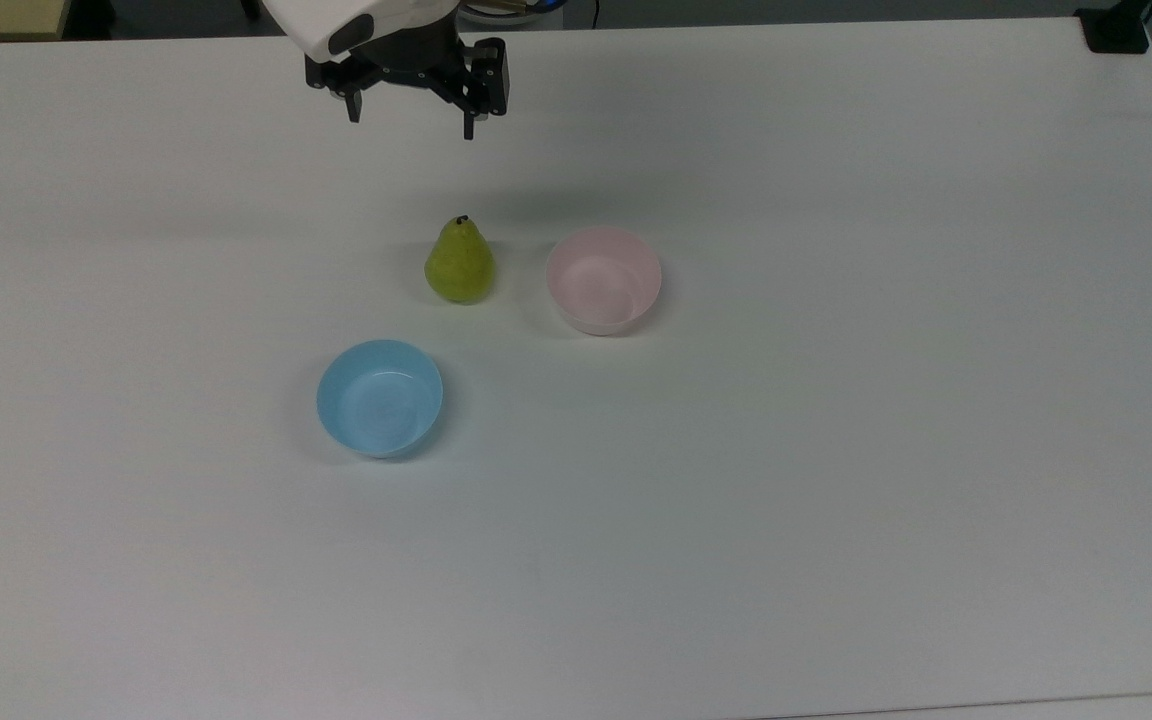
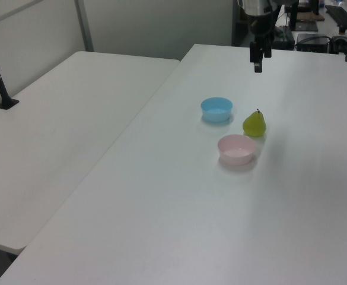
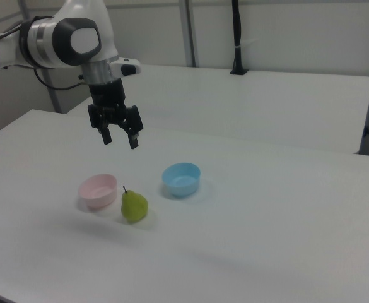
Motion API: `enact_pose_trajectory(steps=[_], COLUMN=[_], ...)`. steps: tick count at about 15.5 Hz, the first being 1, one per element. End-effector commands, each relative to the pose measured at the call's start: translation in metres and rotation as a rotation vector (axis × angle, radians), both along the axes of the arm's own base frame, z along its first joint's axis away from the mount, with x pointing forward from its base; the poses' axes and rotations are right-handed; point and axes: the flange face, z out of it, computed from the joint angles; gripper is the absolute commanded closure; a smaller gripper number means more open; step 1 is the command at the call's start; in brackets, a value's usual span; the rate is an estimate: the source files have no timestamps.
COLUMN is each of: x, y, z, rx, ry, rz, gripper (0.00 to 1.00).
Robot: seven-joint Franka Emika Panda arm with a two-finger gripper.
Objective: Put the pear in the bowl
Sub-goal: 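Lower the open gripper down over the green pear, then close the gripper on the green pear and lift it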
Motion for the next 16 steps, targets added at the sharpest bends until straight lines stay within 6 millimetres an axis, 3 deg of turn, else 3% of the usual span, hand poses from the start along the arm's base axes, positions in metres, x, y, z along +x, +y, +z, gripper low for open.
enact_pose_trajectory(steps=[1,6,8,11,16], x=[-0.003,0.009,0.014,0.022,0.020], y=[0.004,0.025,0.033,0.031,0.044], z=[-0.016,-0.071,-0.109,-0.149,-0.197], rx=[0.027,0.009,0.000,-0.012,-0.028], ry=[0.034,0.106,0.112,0.142,0.110], rz=[0.084,0.125,0.149,0.207,0.264], gripper=[0.00,0.00,0.00,0.00,0.01])
